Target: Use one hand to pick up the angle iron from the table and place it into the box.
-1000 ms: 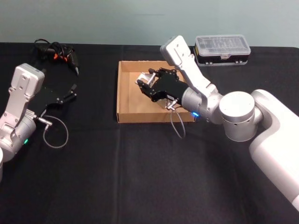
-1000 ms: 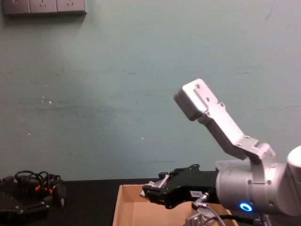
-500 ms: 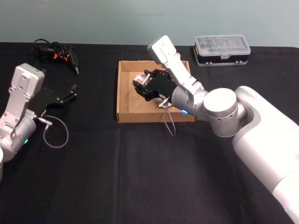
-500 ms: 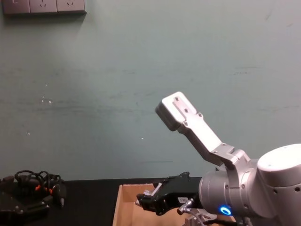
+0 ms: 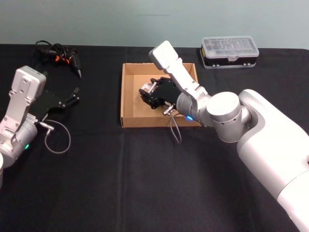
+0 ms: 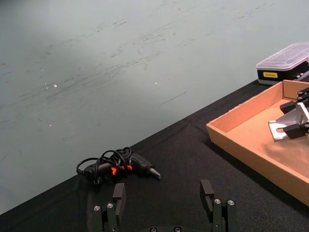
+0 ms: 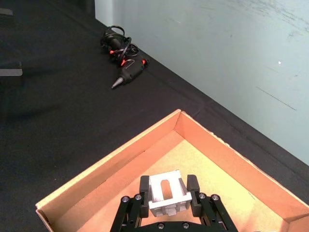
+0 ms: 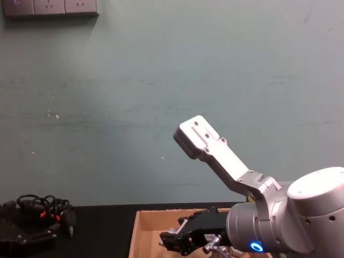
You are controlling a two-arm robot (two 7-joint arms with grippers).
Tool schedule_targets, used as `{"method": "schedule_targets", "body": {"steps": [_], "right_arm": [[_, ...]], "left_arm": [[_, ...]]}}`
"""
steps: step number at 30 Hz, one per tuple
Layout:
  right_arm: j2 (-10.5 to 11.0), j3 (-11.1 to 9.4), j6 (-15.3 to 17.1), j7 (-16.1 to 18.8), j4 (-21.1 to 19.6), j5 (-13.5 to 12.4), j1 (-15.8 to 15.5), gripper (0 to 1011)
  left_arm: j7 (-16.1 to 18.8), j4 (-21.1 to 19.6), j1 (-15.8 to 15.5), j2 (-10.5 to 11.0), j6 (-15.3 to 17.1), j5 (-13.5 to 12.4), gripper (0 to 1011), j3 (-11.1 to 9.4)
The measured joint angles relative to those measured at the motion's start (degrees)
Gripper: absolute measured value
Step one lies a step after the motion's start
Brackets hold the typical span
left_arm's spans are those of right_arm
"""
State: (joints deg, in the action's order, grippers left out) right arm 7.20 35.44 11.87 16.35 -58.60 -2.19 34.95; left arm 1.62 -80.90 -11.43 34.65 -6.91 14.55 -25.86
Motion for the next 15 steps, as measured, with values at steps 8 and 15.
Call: {"method": "schedule_targets", "body": {"steps": [8, 15], "right_arm": [[-0.2, -0.8, 0.6, 0.5, -0.4, 0.9, -0.6, 549], [-0.6, -1.5, 0.6, 1.2, -0.4, 1.6, -0.8, 769]], "left_arm": [[0.0, 0.0, 0.0, 0.0, 0.0, 0.0, 1011, 0.0], [0.0, 0.0, 0.0, 0.0, 0.0, 0.0, 1011, 0.0]]}}
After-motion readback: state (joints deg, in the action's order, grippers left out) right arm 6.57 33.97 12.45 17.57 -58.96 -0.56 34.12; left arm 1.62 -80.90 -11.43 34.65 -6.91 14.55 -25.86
